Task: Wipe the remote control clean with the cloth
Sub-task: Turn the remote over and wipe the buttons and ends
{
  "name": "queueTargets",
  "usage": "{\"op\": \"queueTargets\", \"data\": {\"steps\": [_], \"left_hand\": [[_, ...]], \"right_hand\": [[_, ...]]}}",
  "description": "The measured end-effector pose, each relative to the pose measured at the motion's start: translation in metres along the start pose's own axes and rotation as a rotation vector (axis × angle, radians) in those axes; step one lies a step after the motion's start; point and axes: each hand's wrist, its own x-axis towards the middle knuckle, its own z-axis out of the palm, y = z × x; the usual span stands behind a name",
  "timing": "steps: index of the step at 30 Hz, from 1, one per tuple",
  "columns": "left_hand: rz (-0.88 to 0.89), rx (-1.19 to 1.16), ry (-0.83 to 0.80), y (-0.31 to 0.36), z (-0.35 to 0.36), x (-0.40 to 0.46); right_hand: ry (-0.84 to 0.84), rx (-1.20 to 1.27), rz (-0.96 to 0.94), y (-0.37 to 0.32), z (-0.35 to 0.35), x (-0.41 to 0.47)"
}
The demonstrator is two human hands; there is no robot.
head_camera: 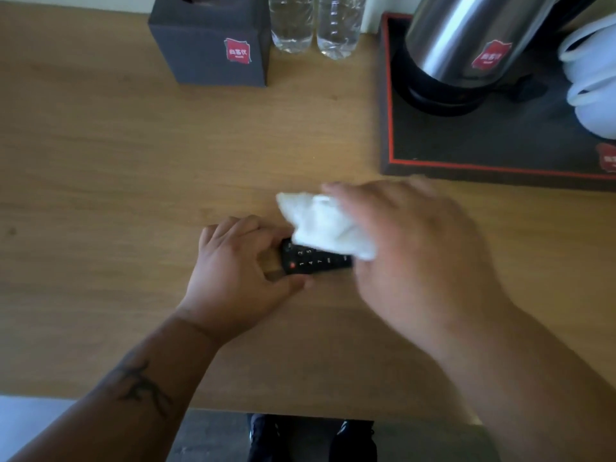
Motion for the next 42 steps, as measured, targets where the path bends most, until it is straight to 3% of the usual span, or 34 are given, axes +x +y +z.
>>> {"op": "queueTargets", "data": {"steps": [2,5,13,18,20,23,26,34,39,42], "left_hand": [[0.001,0.024,0.008,0.0,0.001,-0.001],[0.036,0.05,0.027,-0.001,0.001,-0.001],[0.02,-0.003,0.015,0.0,0.001,0.001],[0.005,-0.043,0.006,-0.001,-0.002,0.001],[0.006,-0.035,0.005,-0.001,-0.001,0.002],[0.003,-0.004,0.001,-0.002,0.0,0.003],[0.026,0.002,0.05,0.0,0.0,0.002],[0.038,0.0,0.025,-0.002,0.001,0.001],[0.034,0.021,0.03,-0.002,0.001,0.002],[0.049,-0.011,0.104,0.001,0.002,0.002]], "right_hand": [[-0.143,-0.065,-0.154,-0.024,0.019,0.011],[-0.285,-0.036,-0.194,-0.033,0.034,0.014],[-0.277,-0.171,-0.137,-0.011,0.034,0.012],[-0.348,-0.345,0.106,0.034,0.005,0.009],[-0.292,-0.347,0.13,0.037,0.0,0.01],[-0.195,-0.244,-0.005,0.006,0.014,0.018],[-0.288,-0.163,-0.161,-0.026,0.038,0.012],[-0.554,-0.134,-0.351,-0.007,0.006,0.008],[-0.269,-0.103,-0.147,-0.009,0.005,0.022],[-0.337,-0.105,-0.182,-0.033,0.028,0.013]]}}
